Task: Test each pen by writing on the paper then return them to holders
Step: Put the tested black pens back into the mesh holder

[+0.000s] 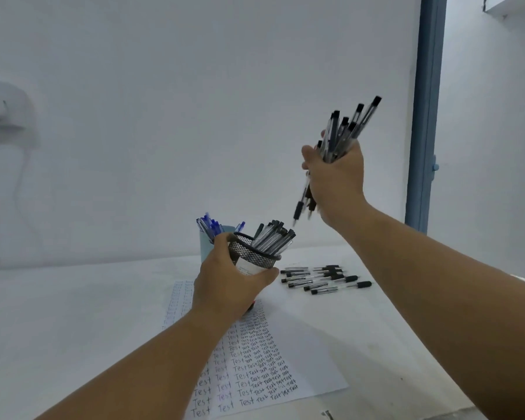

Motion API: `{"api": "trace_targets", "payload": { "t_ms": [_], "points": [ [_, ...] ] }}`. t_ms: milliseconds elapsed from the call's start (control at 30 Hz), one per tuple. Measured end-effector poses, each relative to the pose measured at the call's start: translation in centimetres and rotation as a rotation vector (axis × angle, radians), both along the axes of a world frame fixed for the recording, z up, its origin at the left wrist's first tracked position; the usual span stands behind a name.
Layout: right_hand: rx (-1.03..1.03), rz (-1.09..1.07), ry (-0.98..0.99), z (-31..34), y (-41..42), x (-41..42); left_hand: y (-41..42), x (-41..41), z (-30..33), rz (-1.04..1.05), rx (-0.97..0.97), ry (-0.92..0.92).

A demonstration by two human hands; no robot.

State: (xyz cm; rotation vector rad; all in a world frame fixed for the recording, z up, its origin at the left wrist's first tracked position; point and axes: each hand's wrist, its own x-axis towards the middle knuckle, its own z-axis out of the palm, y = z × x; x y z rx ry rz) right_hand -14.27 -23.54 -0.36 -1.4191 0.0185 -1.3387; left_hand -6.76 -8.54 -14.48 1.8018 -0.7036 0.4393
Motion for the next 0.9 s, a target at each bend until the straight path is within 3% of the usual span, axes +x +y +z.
{"api": "trace_targets", "payload": {
  "t_ms": [267, 467, 567, 633, 733, 900],
  "points": [
    [0.137, 0.141, 0.074, -3.6, 5.7, 2.7, 0.0, -0.4, 0.2, 0.022, 0.038, -0.03],
    [-0.079, -0.162, 0.229, -5.8, 5.3, 3.2, -0.1, -0.1, 0.1, 0.095, 0.03, -0.001],
    [-0.03, -0.221, 0.389, -6.4, 4.7, 3.3, -0.1, 0.0, 0.1, 0.12, 0.023, 0.018],
    [0.089, -0.121, 0.442, -7.0, 4.7, 3.5, -0.1, 0.0, 0.1, 0.128, 0.041, 0.027],
    [0.389, 0.149, 0.32, -7.7, 4.6, 3.6, -0.1, 0.1, 0.1, 0.133, 0.049, 0.034],
    [0.501, 0.265, 0.309, -7.4, 4.4, 3.4, -0.2, 0.1, 0.2, 0.121, 0.051, 0.033]
  ]
}}
